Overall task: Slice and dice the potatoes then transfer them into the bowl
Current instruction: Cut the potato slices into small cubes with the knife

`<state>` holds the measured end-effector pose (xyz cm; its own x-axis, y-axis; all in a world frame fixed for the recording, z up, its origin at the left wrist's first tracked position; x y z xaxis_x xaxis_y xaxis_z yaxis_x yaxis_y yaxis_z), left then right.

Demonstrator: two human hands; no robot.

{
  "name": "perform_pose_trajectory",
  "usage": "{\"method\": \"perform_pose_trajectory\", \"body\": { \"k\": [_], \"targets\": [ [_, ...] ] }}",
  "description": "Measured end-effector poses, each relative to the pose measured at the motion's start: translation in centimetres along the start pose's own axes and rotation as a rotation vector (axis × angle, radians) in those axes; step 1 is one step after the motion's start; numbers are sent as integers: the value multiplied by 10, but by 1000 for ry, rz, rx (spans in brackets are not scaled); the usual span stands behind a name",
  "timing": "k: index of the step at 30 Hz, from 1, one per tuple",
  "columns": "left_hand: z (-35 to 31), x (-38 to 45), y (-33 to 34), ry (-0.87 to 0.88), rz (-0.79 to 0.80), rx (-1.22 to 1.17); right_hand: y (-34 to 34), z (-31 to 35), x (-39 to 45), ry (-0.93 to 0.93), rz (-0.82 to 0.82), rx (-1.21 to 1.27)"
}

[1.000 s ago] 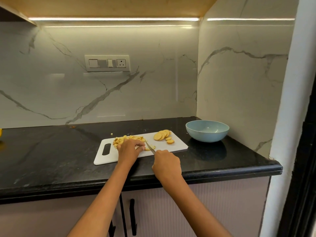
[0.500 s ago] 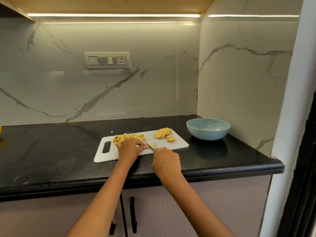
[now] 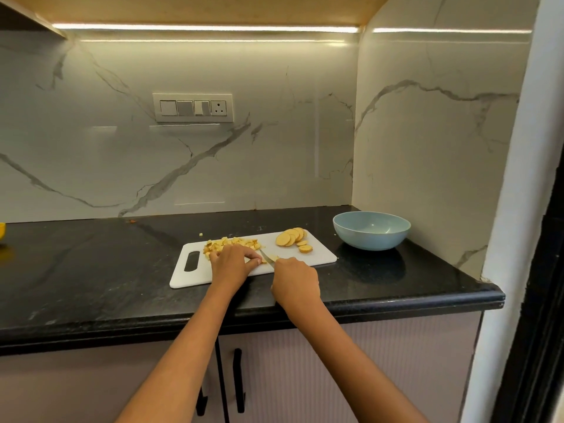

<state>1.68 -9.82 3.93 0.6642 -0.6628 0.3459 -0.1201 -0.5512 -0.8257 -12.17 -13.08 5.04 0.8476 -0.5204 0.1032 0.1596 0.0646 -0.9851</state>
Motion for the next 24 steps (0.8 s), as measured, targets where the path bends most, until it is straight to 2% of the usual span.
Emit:
{"method": "perform_pose_trajectory", "body": {
  "k": [3,6,15,24],
  "targets": [
    [12,3,2,-13,12,-190,2,-5,3,39,2,93],
    [15,4,-4,-20,-47,-237,4,-5,1,60,-11,145],
    [7,-1,-5,-12,-54,-95,6,2,0,21,-16,104],
    [4,6,-6,-5,-21,86,-1,21,6,-52,-19,-60]
  ]
}}
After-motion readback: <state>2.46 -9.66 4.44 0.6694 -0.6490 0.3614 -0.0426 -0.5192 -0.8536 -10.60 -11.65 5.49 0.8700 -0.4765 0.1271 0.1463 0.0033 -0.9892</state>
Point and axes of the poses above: each hand's wrist, its own x-axis towards the middle knuckle, its own y-axis out of the palm, z = x × y, the point moved 9 cm from there along x, towards the middle knuckle, and after that the axes turned 10 degrees about z, right-handed, at the moved point
